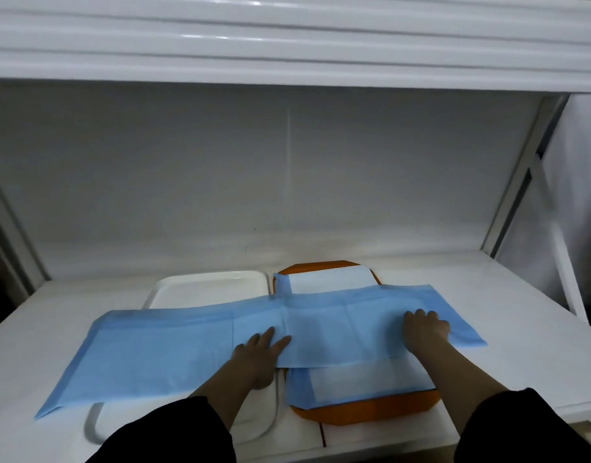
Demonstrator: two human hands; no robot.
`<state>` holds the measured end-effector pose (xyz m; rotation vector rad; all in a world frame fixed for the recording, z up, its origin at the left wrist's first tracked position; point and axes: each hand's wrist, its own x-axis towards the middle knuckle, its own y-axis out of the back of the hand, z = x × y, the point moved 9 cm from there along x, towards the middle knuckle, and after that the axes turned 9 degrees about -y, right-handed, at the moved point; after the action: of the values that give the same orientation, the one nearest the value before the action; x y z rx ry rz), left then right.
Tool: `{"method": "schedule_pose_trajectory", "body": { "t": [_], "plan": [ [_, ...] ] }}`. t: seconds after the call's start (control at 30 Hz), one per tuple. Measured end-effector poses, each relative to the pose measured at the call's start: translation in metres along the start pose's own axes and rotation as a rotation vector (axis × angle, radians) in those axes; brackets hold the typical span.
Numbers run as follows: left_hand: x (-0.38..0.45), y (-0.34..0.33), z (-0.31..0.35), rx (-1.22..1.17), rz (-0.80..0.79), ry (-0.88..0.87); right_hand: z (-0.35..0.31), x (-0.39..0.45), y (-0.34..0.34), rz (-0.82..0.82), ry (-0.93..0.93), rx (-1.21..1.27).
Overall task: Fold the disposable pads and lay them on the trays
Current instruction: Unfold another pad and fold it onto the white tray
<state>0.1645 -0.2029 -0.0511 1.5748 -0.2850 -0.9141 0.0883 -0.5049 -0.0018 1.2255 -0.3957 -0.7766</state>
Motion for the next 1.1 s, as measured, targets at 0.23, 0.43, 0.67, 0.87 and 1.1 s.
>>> {"method": "schedule_pose_trajectory", "body": {
  "t": [0.23,0.43,0.67,0.87,1.1],
  "plan": [
    [-0.022,0.009,-0.026,-0.148,-0.010,0.019,-0.097,-0.034,0.059,0.125,0.270,0.032],
    [-0.021,0.035,-0.072,-0.143,0.130,0.136,-0.172,-0.052,0.077,0.125,0.447,0.065],
    [0.007,0.048,-0.090,-0.127,0.151,0.109,-0.224,-0.034,0.067,-0.007,0.523,0.169],
    [0.026,0.042,-0.079,-0.157,0.107,0.022,-0.255,-0.016,0.064,0.003,0.523,0.237],
    [0.021,0.014,-0.067,-0.111,-0.134,-0.054,-0.278,-0.003,0.054,-0.081,0.552,0.281]
  ]
}}
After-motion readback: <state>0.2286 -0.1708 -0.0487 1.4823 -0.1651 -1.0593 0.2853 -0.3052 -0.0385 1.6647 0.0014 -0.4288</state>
